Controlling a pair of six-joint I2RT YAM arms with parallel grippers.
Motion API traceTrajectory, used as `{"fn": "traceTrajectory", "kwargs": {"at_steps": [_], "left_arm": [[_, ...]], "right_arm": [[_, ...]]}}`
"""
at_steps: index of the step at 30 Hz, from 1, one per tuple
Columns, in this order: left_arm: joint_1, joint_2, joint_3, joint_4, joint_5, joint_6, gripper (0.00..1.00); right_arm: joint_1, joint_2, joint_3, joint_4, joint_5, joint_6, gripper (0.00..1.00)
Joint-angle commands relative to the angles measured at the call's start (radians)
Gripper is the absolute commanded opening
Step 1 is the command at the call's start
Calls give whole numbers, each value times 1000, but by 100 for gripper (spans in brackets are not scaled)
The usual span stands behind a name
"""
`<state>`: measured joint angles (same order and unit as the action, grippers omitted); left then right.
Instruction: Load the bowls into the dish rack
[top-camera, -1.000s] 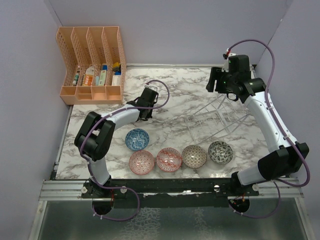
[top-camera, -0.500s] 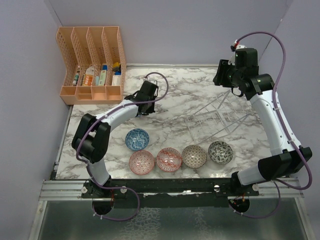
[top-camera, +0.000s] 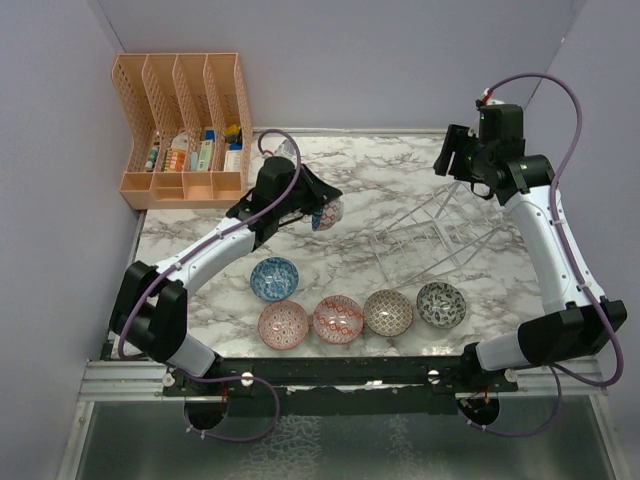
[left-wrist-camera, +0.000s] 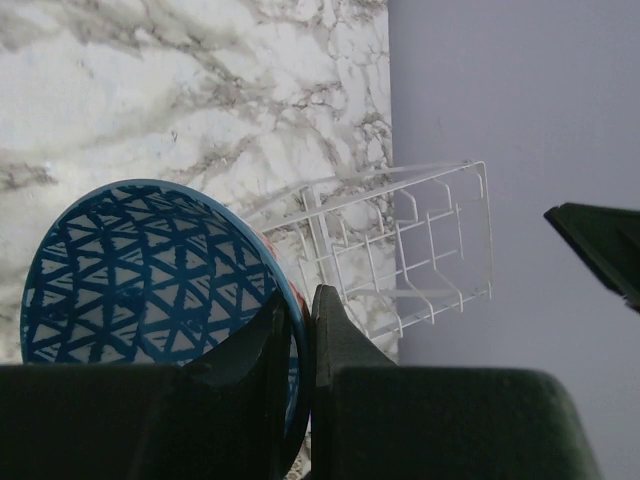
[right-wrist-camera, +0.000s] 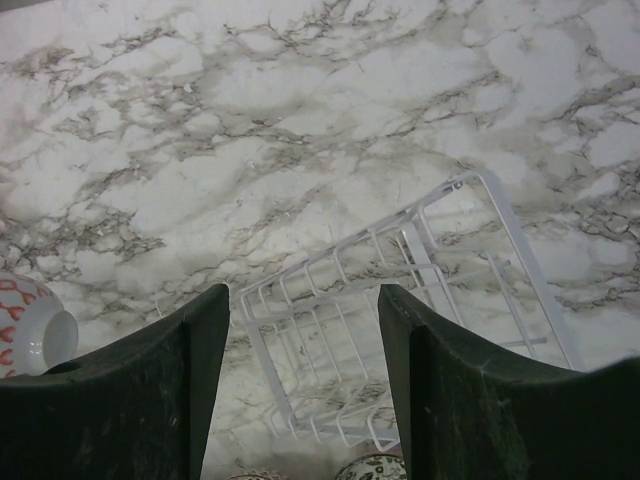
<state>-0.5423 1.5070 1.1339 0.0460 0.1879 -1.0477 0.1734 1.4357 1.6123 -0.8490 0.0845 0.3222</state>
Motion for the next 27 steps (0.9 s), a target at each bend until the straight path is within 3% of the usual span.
{"fn": "traceTrajectory", "kwargs": {"at_steps": [1, 5, 13, 17, 27], "left_arm": [[-54, -71, -83, 258, -17, -323, 0], [-145, -69, -111, 332, -139, -430, 0], [-293, 27, -227, 697, -327, -617, 0], [-323, 62, -273, 803, -421, -685, 0], [-450, 182, -305, 951, -628, -909, 0]], "right_arm": [[-19, -82, -102, 44, -41, 22, 62], [-22, -120, -157, 61, -70, 23, 63], [-22, -130, -67, 50, -36, -21, 66], [-22, -103, 3, 27, -10, -46, 70], [-23, -107, -55, 66, -100, -29, 71]]}}
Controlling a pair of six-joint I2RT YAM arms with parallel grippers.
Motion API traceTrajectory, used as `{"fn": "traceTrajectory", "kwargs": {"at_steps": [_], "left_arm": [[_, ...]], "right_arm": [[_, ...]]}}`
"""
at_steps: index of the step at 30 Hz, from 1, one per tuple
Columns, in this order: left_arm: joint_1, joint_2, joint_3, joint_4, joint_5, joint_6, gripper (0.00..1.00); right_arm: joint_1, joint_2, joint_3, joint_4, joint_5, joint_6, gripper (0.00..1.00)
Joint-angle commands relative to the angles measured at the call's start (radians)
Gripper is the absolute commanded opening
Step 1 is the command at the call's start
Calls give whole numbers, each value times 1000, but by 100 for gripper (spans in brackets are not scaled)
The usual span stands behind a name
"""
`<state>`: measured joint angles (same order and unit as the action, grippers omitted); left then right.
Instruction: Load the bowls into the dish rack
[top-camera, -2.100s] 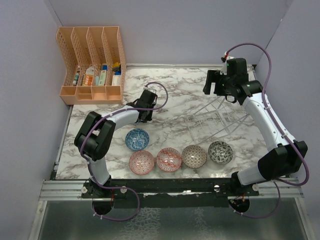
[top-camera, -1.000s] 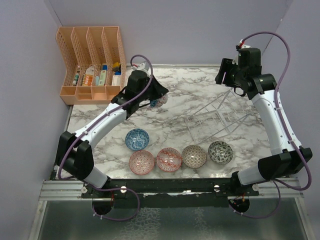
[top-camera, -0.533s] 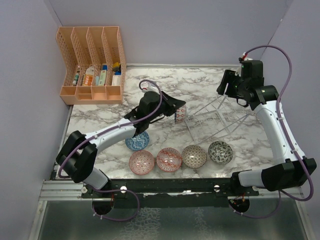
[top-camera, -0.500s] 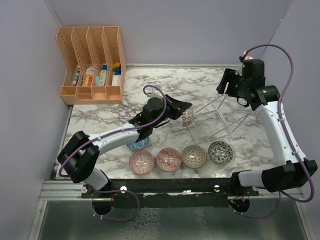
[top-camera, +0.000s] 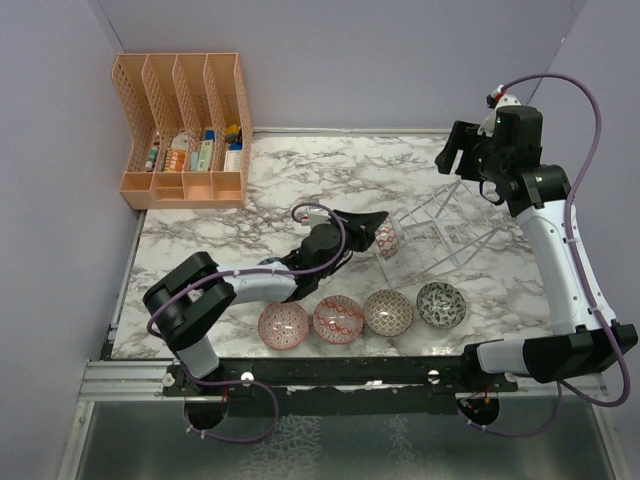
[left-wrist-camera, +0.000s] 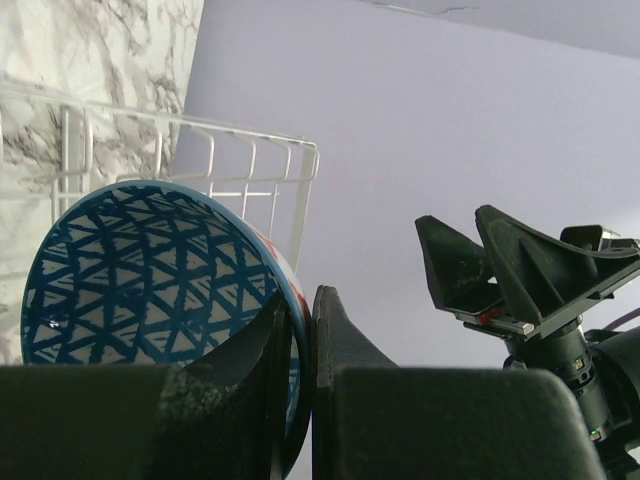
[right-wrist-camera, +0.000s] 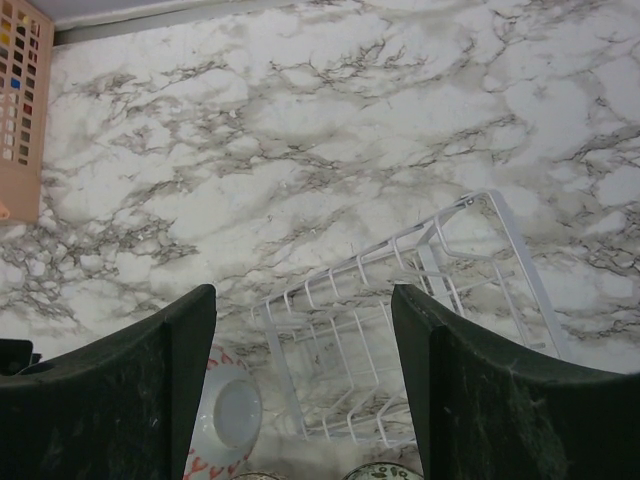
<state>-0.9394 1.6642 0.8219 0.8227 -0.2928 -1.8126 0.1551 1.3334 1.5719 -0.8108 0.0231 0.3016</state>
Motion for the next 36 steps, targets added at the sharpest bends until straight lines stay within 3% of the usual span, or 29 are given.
{"fn": "traceTrajectory", "kwargs": {"at_steps": [1, 9, 23, 36], "left_arm": [[-63, 26, 11, 178, -165, -150, 0], [-113, 148, 34, 307, -294, -226, 0], [-128, 316, 95, 515, -289, -289, 0], [-126, 329, 37, 475, -238, -352, 0]], "right_arm": [[-6, -10, -21, 32, -45, -6, 71], [0, -31, -86, 53, -140, 23, 71], [10, -15, -54, 45, -168, 16, 72], [11, -8, -65, 44, -146, 3, 72]]}}
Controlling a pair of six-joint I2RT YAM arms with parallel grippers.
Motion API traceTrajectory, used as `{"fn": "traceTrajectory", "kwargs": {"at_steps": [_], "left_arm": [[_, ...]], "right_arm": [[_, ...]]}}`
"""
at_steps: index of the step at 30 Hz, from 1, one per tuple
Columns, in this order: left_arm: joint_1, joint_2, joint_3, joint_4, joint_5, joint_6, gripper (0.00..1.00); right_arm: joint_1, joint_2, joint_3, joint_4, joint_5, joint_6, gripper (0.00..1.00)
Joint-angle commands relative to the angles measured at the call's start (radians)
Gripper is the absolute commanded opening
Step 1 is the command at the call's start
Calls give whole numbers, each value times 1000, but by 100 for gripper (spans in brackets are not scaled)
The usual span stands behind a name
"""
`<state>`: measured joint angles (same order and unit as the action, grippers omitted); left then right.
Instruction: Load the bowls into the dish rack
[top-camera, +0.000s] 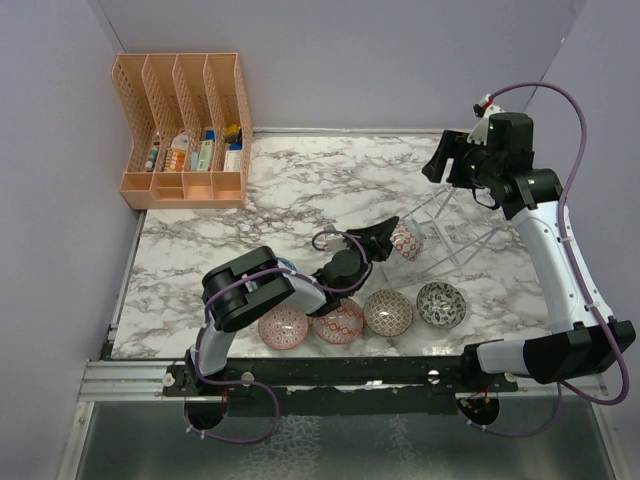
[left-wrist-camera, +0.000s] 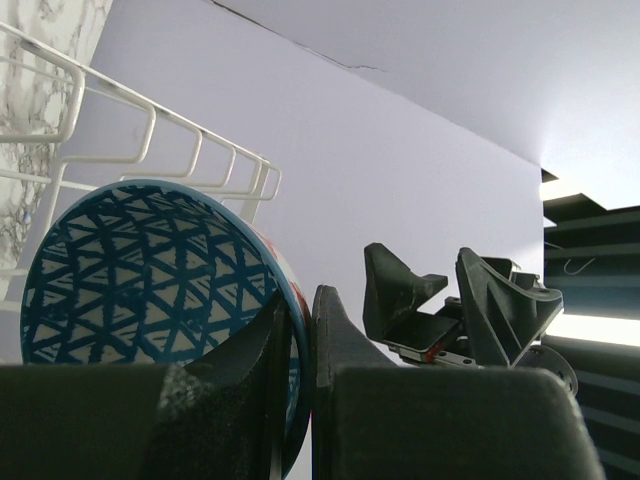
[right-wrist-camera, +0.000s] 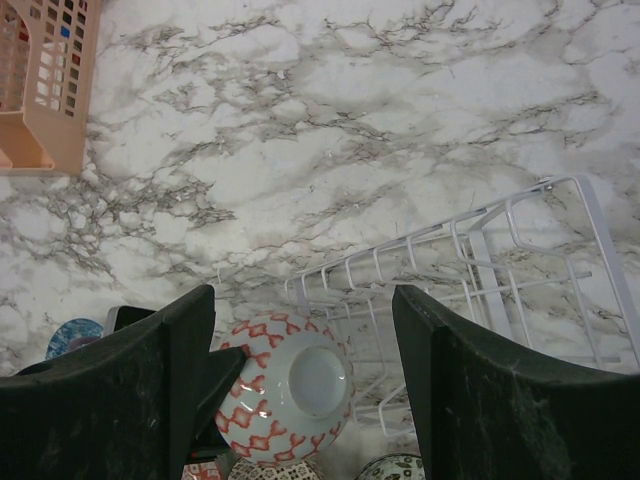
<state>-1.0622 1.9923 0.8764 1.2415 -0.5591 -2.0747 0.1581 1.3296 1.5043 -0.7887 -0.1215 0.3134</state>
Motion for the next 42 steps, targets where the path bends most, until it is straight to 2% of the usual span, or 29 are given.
{"fn": "traceTrajectory", "kwargs": {"at_steps": [1, 6, 14, 22, 28, 34, 42], "left_arm": [[-3, -9, -25, 29, 35, -94, 0], [11, -22, -59, -16, 55, -107, 0], [75, 114, 33, 159, 124, -77, 0], [140, 179, 78, 195, 198, -69, 0], [228, 214, 165, 216, 346, -7, 0], [269, 255, 255, 231, 540, 24, 0], [275, 247, 187, 260, 627, 5, 0]], "right_arm": [[7, -6, 2, 22, 1, -10, 72], [7, -14, -11, 25, 18, -16, 73], [6, -4, 8, 22, 38, -26, 73], [3, 7, 21, 19, 56, -36, 73], [1, 29, 36, 24, 42, -37, 73], [-1, 38, 35, 30, 42, -38, 73], [-6, 52, 53, 21, 40, -37, 73]]}}
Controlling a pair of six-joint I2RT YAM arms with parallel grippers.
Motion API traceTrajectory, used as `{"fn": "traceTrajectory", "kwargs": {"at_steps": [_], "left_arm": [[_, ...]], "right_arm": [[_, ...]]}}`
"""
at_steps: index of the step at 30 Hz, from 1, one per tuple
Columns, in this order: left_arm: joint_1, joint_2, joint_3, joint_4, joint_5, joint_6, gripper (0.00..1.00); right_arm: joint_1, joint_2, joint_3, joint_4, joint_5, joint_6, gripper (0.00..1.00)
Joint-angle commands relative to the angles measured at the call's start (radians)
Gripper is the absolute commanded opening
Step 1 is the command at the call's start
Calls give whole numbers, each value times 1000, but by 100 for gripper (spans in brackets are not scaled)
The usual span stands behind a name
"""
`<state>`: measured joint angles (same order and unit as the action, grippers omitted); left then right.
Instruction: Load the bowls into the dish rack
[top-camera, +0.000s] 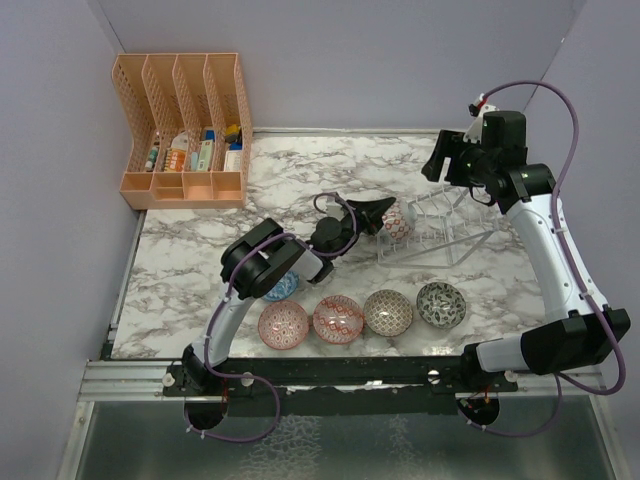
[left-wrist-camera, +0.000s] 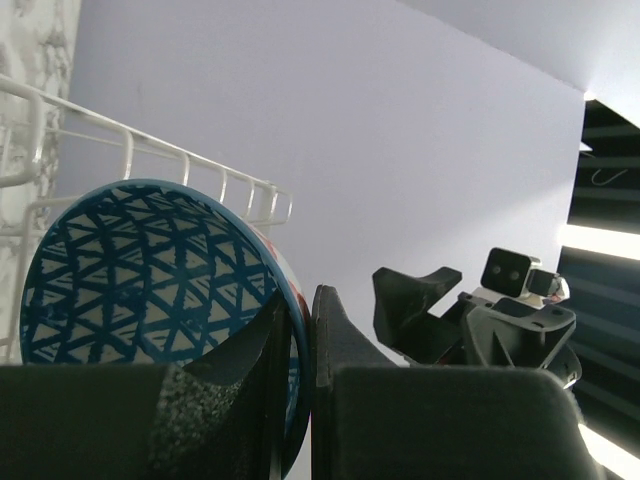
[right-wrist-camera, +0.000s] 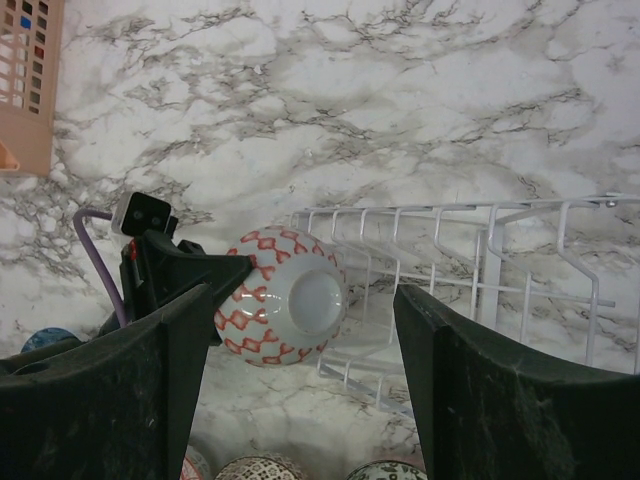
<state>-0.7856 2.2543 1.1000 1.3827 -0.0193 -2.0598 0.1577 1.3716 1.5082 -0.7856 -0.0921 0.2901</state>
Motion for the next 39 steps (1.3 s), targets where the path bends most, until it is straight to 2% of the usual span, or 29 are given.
{"fn": "traceTrajectory", "kwargs": {"at_steps": [1, 8, 20, 31, 39], "left_arm": [[0, -25, -53, 124, 87, -12, 0], [16, -44, -111, 157, 82, 0, 0], [25, 37, 13, 177, 71, -42, 0], [17, 17, -58, 135, 71, -57, 0], [10, 68, 8, 133, 94, -55, 0]], "right_arm": [[-6, 10, 50, 17, 12, -14, 73], [-6, 13, 52, 16, 12, -14, 73], [-7, 14, 62, 17, 15, -11, 73], [-7, 24, 64, 13, 14, -15, 73], [-7, 36, 70, 19, 12, -21, 73]]}}
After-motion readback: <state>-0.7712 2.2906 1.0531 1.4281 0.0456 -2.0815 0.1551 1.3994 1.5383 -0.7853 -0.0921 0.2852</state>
